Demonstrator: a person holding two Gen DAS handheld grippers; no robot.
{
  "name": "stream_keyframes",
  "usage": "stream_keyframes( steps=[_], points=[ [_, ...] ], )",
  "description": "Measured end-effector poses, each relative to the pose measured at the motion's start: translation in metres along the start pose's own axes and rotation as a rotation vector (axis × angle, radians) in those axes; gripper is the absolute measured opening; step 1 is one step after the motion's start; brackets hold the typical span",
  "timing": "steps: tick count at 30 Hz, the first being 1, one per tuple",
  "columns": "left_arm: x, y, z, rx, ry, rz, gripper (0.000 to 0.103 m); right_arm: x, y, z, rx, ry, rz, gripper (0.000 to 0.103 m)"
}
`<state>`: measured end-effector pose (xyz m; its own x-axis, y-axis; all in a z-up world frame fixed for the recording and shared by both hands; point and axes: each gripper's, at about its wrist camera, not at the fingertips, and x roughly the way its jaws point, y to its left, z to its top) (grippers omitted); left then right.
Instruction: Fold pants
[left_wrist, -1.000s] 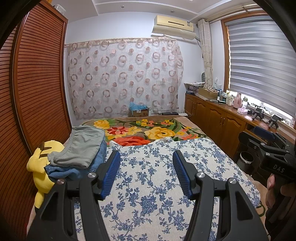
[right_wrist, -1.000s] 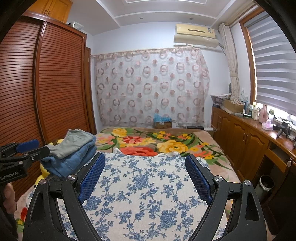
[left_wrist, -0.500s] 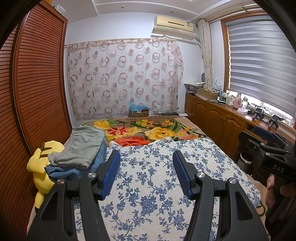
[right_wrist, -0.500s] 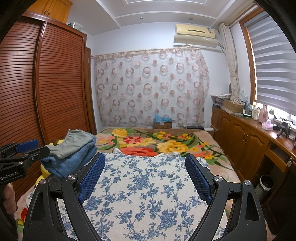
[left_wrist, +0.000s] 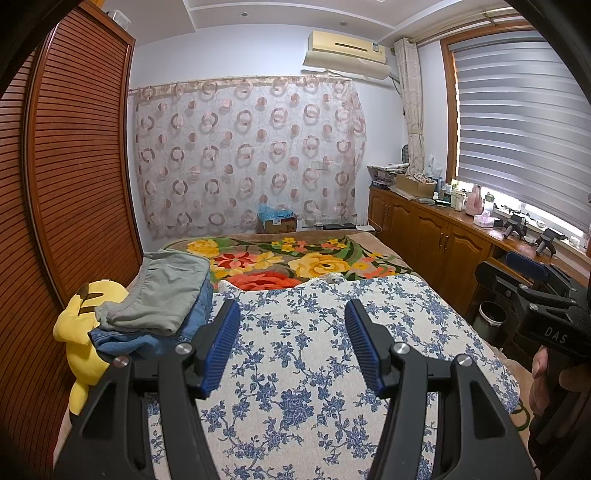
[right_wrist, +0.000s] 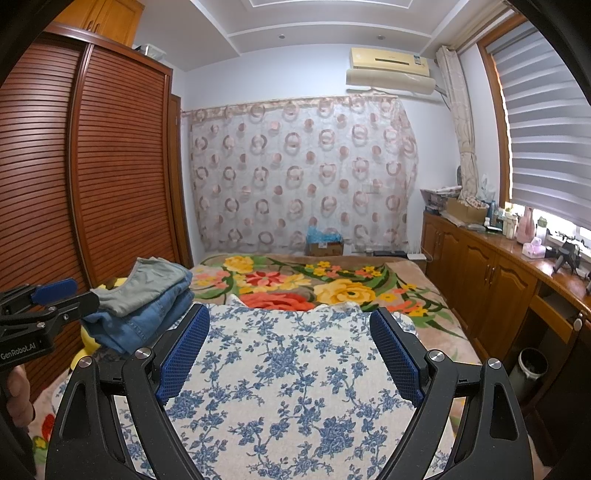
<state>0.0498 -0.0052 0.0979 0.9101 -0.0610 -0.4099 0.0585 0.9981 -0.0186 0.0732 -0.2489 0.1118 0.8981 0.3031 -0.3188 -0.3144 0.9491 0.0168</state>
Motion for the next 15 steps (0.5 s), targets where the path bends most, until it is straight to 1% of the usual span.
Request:
stream_keyframes(
  steps=[15],
  points=[
    [0.0001, -0.0001, -0.0002, -0.001, 0.0, 0.0, 0.059, -0.0001, -0.0003, -0.0001, 0.0, 0.0, 0.0, 0.09]
  ],
)
